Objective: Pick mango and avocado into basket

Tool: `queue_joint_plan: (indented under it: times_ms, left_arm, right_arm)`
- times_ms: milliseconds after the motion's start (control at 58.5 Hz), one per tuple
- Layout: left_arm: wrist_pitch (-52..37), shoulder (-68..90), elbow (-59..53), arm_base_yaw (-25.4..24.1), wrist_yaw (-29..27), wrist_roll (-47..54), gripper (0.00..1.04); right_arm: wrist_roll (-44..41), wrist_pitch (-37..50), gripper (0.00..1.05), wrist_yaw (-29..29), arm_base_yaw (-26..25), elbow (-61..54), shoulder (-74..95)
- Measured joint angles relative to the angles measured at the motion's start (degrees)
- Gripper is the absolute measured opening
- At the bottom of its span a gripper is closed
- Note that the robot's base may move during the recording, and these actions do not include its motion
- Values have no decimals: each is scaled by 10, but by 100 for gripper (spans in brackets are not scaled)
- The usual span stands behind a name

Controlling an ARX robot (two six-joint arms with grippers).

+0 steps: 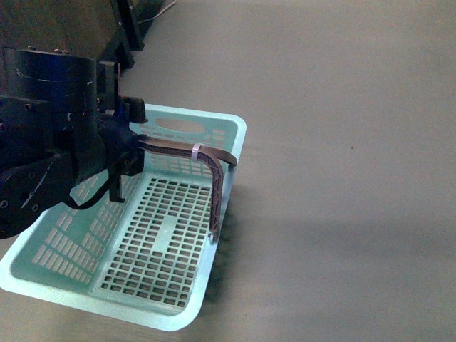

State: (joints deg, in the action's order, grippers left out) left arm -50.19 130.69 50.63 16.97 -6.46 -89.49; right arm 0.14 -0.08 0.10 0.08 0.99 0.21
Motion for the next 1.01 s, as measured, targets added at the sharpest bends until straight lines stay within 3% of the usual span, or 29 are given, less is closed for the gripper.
queue_joint_plan:
  times_ms: [103,496,820,1008]
  left_arm:
    - [11,-36,-26,6,-9,14,5]
    - [68,-332,-170,55,-73,143,5]
    - [285,-785,-285,123,-215,219,5]
    - [304,-842,-292,129,-223,226,5]
  right_arm:
    - [0,0,96,0,0,0,0]
    - [0,0,96,0,0,0,0]
    - [0,0,96,0,0,0,0]
    - [0,0,96,0,0,0,0]
